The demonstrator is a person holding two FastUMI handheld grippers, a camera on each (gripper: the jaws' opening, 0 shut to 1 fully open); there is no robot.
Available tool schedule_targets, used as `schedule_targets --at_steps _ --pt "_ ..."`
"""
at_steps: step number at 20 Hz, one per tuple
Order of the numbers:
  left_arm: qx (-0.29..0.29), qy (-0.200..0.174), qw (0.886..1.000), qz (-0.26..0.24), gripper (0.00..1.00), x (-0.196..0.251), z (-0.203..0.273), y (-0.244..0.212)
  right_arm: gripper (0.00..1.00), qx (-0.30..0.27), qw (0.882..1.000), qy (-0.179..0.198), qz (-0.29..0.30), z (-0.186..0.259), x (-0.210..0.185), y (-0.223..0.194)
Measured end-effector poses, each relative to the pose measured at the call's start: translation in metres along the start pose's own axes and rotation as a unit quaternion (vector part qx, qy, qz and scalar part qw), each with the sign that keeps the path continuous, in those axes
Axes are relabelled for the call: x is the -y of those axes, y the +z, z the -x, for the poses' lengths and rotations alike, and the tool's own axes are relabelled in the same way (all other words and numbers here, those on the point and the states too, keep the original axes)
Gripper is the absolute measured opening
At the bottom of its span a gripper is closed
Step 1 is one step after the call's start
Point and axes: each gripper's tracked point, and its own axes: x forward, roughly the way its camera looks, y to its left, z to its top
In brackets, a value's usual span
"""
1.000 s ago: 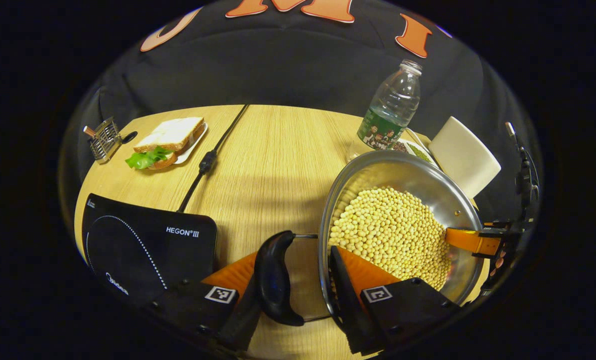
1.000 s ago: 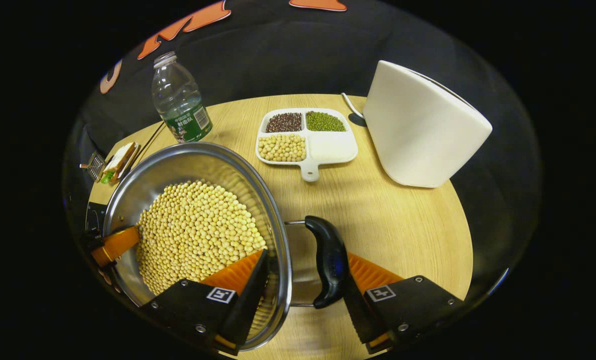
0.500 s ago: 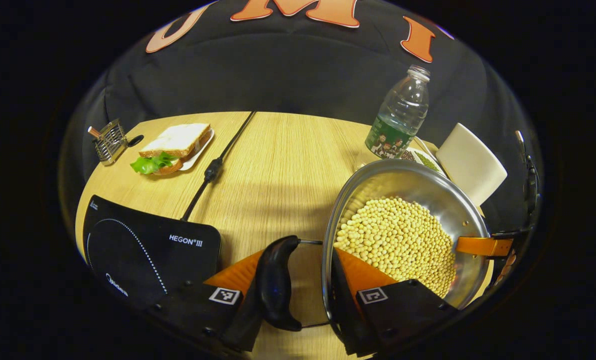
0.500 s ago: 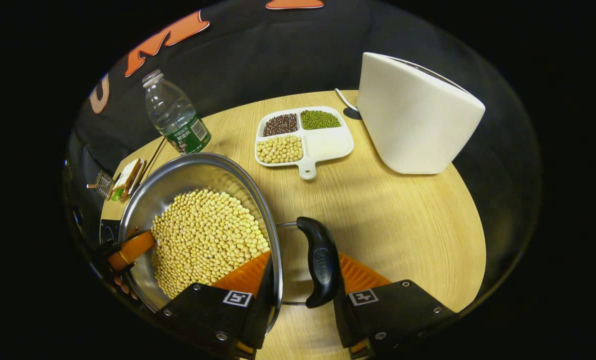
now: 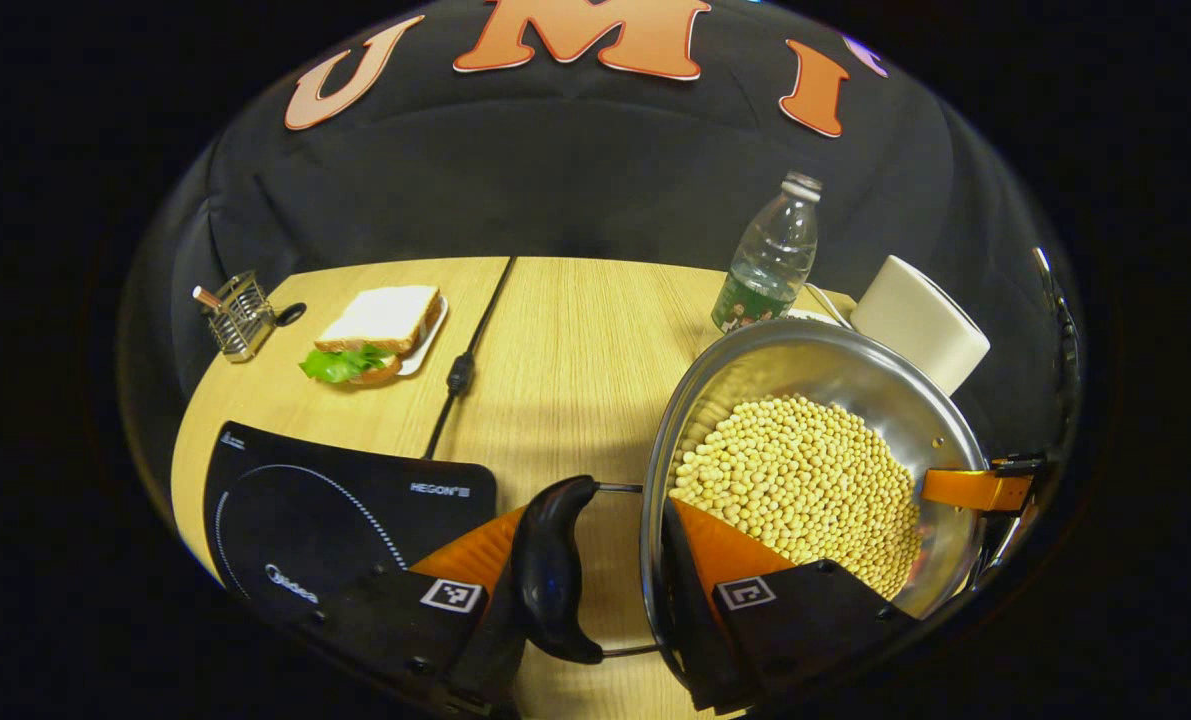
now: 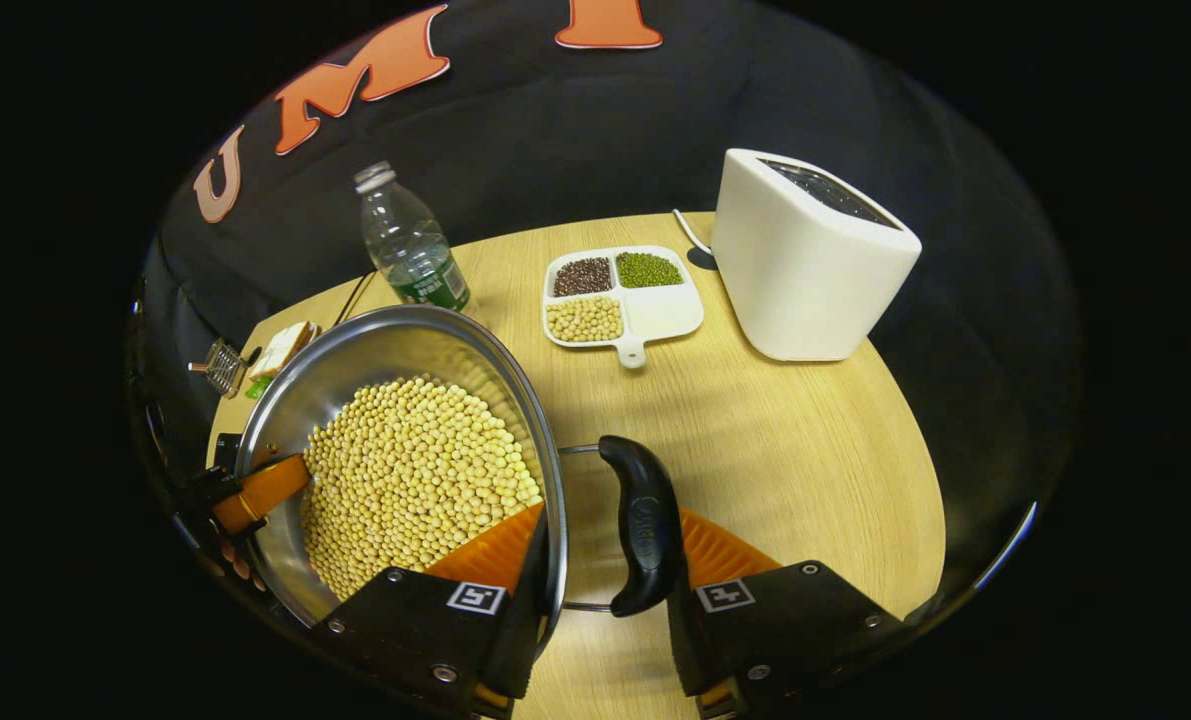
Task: First push the handle of the pot to place it horizontally, then grasp the pot with both hands and set it on the induction cooktop.
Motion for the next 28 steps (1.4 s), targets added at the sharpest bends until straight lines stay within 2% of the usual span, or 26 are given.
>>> schedule_targets --at_steps 1,6,7,10,15,16,17,18,20,21,22,23,25,28 --pt "0.002 0.001 1.000 -0.001 0.71 -0.004 0.007 0.003 0.55 0.002 1.000 0.003 0.000 -0.002 0.000 0.000" --pt "0.017 0.015 1.000 0.000 0.71 -0.036 0.048 0.012 0.55 0.011 1.000 0.018 0.016 -0.008 0.000 0.001" --pt "0.018 0.018 1.000 0.002 0.67 -0.044 0.056 0.013 0.55 0.013 0.999 0.020 0.022 -0.010 0.000 0.002" --pt "0.029 0.030 0.999 0.014 0.74 -0.073 0.078 0.016 0.55 0.020 0.999 0.027 0.034 -0.010 0.002 0.007" --pt "0.041 0.059 0.997 0.035 0.67 -0.131 0.113 0.015 0.55 0.029 0.997 0.047 0.060 -0.023 0.001 0.013" --pt "0.042 0.065 0.996 0.039 0.71 -0.143 0.121 0.013 0.55 0.028 0.996 0.052 0.065 -0.024 0.001 0.014" --pt "0.043 0.071 0.996 0.042 0.67 -0.155 0.129 0.013 0.55 0.027 0.996 0.058 0.069 -0.025 0.002 0.015" --pt "0.044 0.078 0.995 0.044 0.71 -0.166 0.134 0.012 0.55 0.025 0.995 0.064 0.072 -0.028 0.003 0.017" --pt "0.047 0.090 0.994 0.048 0.71 -0.186 0.143 0.011 0.55 0.024 0.994 0.075 0.078 -0.032 0.011 0.022" --pt "0.049 0.095 0.993 0.050 0.67 -0.195 0.149 0.011 0.55 0.023 0.993 0.081 0.080 -0.032 0.013 0.024" --pt "0.050 0.099 0.992 0.053 0.71 -0.205 0.153 0.010 0.55 0.022 0.992 0.085 0.087 -0.032 0.014 0.026" --pt "0.050 0.104 0.992 0.054 0.67 -0.213 0.157 0.009 0.55 0.023 0.992 0.086 0.090 -0.034 0.012 0.028" --pt "0.051 0.109 0.991 0.061 0.71 -0.229 0.167 0.006 0.55 0.025 0.991 0.091 0.095 -0.035 0.014 0.032" --pt "0.056 0.119 0.989 0.070 0.70 -0.222 0.166 0.006 0.55 0.027 0.989 0.101 0.107 -0.034 0.017 0.039"
